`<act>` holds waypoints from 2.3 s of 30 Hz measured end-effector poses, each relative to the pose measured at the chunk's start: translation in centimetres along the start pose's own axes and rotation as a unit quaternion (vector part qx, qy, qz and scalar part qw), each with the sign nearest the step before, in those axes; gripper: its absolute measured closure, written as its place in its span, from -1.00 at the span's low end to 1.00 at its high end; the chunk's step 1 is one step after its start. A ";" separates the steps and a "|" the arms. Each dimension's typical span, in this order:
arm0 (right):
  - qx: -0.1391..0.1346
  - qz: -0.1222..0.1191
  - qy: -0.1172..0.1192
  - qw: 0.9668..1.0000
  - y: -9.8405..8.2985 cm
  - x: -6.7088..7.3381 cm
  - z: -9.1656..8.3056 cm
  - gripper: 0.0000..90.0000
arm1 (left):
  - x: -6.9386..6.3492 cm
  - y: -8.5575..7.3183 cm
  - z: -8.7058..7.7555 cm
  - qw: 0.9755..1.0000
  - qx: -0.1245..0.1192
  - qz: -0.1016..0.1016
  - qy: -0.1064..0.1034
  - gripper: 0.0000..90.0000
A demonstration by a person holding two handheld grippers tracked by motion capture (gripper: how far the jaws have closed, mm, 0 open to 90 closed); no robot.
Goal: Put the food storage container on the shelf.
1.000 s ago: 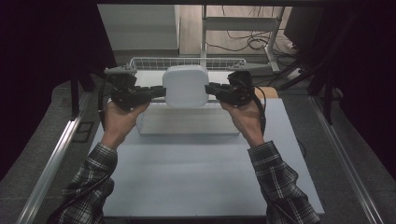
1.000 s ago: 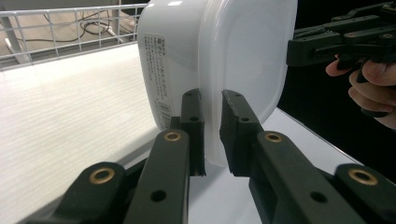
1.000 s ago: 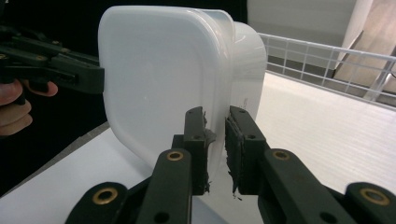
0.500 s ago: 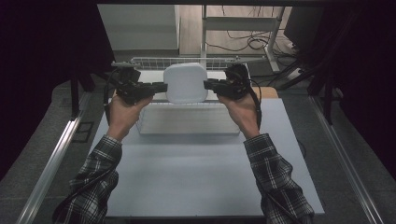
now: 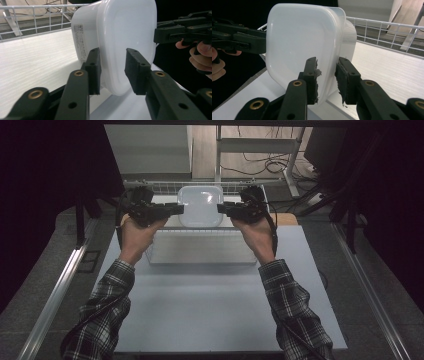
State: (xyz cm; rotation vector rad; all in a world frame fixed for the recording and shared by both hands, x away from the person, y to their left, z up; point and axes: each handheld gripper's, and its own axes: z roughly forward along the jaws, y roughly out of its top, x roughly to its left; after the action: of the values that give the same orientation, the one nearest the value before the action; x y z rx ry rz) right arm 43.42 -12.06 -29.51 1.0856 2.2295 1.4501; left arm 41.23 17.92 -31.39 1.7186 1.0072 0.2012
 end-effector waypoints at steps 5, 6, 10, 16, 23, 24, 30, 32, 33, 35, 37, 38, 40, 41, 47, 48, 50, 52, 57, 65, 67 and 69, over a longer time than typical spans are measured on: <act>0.001 -0.004 -0.007 1.000 0.3 0.0 0.4 0.45 | 0.1 0.2 0.4 1.000 0.002 -0.003 -0.001 0.32; 0.003 -0.004 -0.010 1.000 0.4 0.0 0.5 0.44 | 0.1 0.2 0.6 1.000 0.004 -0.001 0.001 0.29; 0.007 -0.002 -0.017 1.000 0.6 -0.2 0.9 0.37 | 0.1 0.4 0.9 1.000 0.011 0.000 0.008 0.28; 0.012 0.000 -0.026 1.000 1.0 -0.4 1.6 0.25 | 0.4 0.5 1.6 1.000 0.024 -0.001 0.018 0.26; 0.016 -0.002 -0.028 0.999 1.3 -0.8 2.2 0.10 | 0.6 0.5 2.1 1.000 0.022 -0.008 0.019 0.20; 0.015 -0.008 -0.036 0.999 1.4 -0.8 2.3 0.08 | 0.6 0.5 2.1 1.000 0.022 -0.007 0.019 0.15; 0.015 -0.013 -0.055 0.998 1.6 -1.0 2.8 0.03 | 0.8 1.3 2.5 0.999 0.022 -0.002 0.046 -0.03; 0.014 -0.010 -0.056 0.998 1.8 -1.1 3.0 0.02 | 0.9 1.6 2.7 0.998 0.021 -0.006 0.052 -0.04; 0.014 -0.009 -0.060 0.998 1.8 -1.2 3.1 0.02 | 1.0 1.7 2.8 0.998 0.021 -0.005 0.058 -0.04; 0.012 -0.006 -0.064 0.998 1.9 -1.2 3.3 0.03 | 1.0 2.0 2.9 0.997 0.022 0.001 0.069 -0.06; 0.012 -0.004 -0.068 0.998 2.0 -1.2 3.4 0.03 | 1.0 2.1 3.1 0.997 0.017 0.003 0.080 -0.08; 0.012 -0.004 -0.070 0.997 2.0 -1.2 3.4 0.03 | 1.0 2.1 3.2 0.996 0.013 0.006 0.086 -0.11; 0.010 -0.004 -0.076 0.997 2.0 -1.2 3.5 -0.01 | 0.7 2.1 3.2 0.994 0.011 0.023 0.108 -0.19; 0.009 -0.009 -0.082 0.997 2.0 -1.1 3.4 -0.03 | 0.5 2.1 3.1 0.993 0.008 0.033 0.117 -0.22; -0.009 -0.017 -0.060 0.998 2.0 -1.2 2.5 -0.41 | 0.1 1.8 2.5 0.996 0.001 0.039 0.076 -0.42; -0.008 -0.020 -0.052 0.998 1.9 -1.2 2.4 -0.49 | 0.2 1.7 2.4 0.997 0.005 0.039 0.066 -0.48; -0.006 -0.025 -0.048 0.999 1.6 -1.1 2.3 -0.69 | 0.2 1.4 2.2 0.998 0.003 0.038 0.051 -0.54; 0.001 -0.033 -0.040 0.999 1.2 -0.9 2.2 -0.78 | 0.1 1.0 2.1 0.999 0.008 0.039 0.037 -0.63; 0.006 -0.048 -0.030 0.998 -0.1 -0.4 1.9 -0.93 | -0.1 -0.2 1.7 0.999 0.009 0.046 0.018 -0.79; 0.009 -0.064 -0.019 0.998 -1.8 -0.2 1.3 -0.97 | -0.8 -2.0 1.5 0.996 0.009 0.085 0.014 -0.89; 0.012 -0.066 -0.018 0.998 -2.2 -0.2 1.2 -0.97 | -0.9 -2.4 1.6 0.996 0.010 0.092 0.017 -0.89; 0.014 -0.068 -0.018 0.997 -2.6 -0.1 1.2 -0.97 | -1.1 -2.9 1.6 0.995 0.016 0.098 0.018 -0.90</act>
State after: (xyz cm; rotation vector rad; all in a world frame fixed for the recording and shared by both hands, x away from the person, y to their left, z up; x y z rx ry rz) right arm 43.05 -11.93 -32.29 0.9394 2.2568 1.3375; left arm 39.98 16.21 -34.13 1.8494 0.8700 0.3454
